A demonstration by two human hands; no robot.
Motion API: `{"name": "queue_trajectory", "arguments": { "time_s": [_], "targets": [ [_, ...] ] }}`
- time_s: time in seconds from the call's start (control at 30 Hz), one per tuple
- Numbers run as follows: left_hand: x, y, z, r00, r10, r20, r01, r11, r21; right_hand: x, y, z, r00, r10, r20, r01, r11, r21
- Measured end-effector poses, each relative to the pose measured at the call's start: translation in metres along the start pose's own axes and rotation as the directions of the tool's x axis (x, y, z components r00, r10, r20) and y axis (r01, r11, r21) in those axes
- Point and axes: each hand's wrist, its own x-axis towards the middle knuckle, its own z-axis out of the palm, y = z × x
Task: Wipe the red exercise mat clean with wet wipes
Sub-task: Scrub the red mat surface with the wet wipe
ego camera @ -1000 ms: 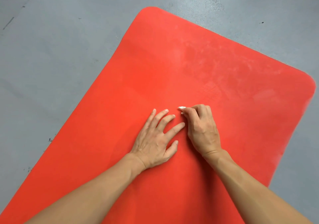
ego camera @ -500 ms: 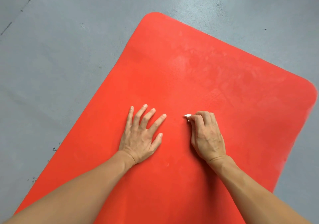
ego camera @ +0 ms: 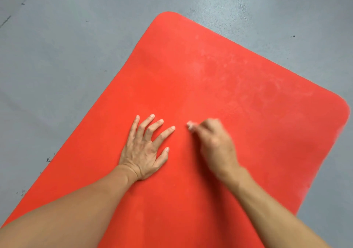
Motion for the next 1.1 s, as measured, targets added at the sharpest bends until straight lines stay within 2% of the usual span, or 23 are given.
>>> {"name": "queue_trajectory", "arguments": {
  "time_s": [0.1,0.17,0.33,0.43,0.5,0.6,0.67,0.73,0.8,0.83,0.87,0.93,0.97,1.03,1.07,1.1],
  "targets": [
    [0.0,0.0,0.0,1.0,0.005,-0.015,-0.005,1.0,-0.024,0.042,0.056,-0.019,0.942,0.264,-0.208,-0.281,0.958,-0.058],
    [0.0,0.0,0.0,1.0,0.007,-0.019,-0.008,1.0,-0.029,0.045,0.05,-0.012,0.907,0.346,-0.241,-0.37,0.927,-0.064],
    [0.001,0.0,-0.001,1.0,0.005,-0.015,-0.005,1.0,-0.029,-0.008,-0.028,0.017,0.985,0.169,-0.02,-0.169,0.986,0.007],
    [0.001,0.0,-0.001,1.0,0.003,-0.011,-0.004,0.999,-0.041,-0.005,-0.013,0.011,0.999,0.033,0.037,-0.034,0.999,0.026],
    [0.001,-0.001,-0.001,1.0,0.002,-0.014,-0.003,0.999,-0.047,0.018,0.015,0.006,0.995,0.096,-0.033,-0.096,0.995,0.0],
    [0.001,-0.001,-0.001,1.0,0.001,-0.02,-0.002,0.998,-0.055,0.055,0.047,0.004,0.92,0.333,-0.206,-0.35,0.935,-0.055],
    [0.001,-0.001,-0.002,1.0,0.004,-0.019,-0.005,0.998,-0.056,0.06,0.031,0.013,0.906,0.384,-0.177,-0.388,0.922,0.016],
    [0.001,-0.001,-0.002,1.0,0.006,-0.014,-0.007,0.999,-0.053,0.043,-0.005,0.022,0.945,0.326,-0.015,-0.322,0.938,0.124],
    [0.002,0.0,-0.001,1.0,0.009,-0.017,-0.01,0.998,-0.055,0.015,-0.032,0.022,0.984,0.075,0.163,-0.096,0.988,0.123],
    [0.002,0.0,-0.001,1.0,0.009,-0.016,-0.01,0.998,-0.057,0.008,-0.029,0.019,0.979,-0.073,0.188,0.059,0.995,0.081],
    [0.001,0.0,-0.001,1.0,0.007,-0.016,-0.008,0.998,-0.057,0.014,-0.018,0.013,0.975,-0.143,0.168,0.135,0.989,0.062],
    [0.002,-0.001,-0.002,1.0,0.002,-0.015,-0.003,0.998,-0.061,0.039,0.016,0.005,0.998,-0.011,0.067,0.012,1.0,-0.01],
    [0.002,-0.001,-0.002,1.0,0.001,-0.014,-0.002,0.998,-0.065,0.057,0.03,-0.001,0.989,0.145,-0.028,-0.146,0.988,-0.055],
    [0.002,0.0,-0.002,1.0,0.001,-0.016,-0.002,0.998,-0.07,0.077,0.048,-0.003,0.91,0.39,-0.144,-0.401,0.914,-0.06],
    [0.002,0.0,-0.002,1.0,0.001,-0.014,-0.002,0.998,-0.07,0.08,0.048,0.0,0.89,0.417,-0.187,-0.431,0.902,-0.041],
    [0.002,0.0,-0.002,1.0,0.0,-0.01,-0.001,0.998,-0.068,0.076,0.04,0.007,0.904,0.381,-0.193,-0.398,0.916,-0.058]
  ]
}}
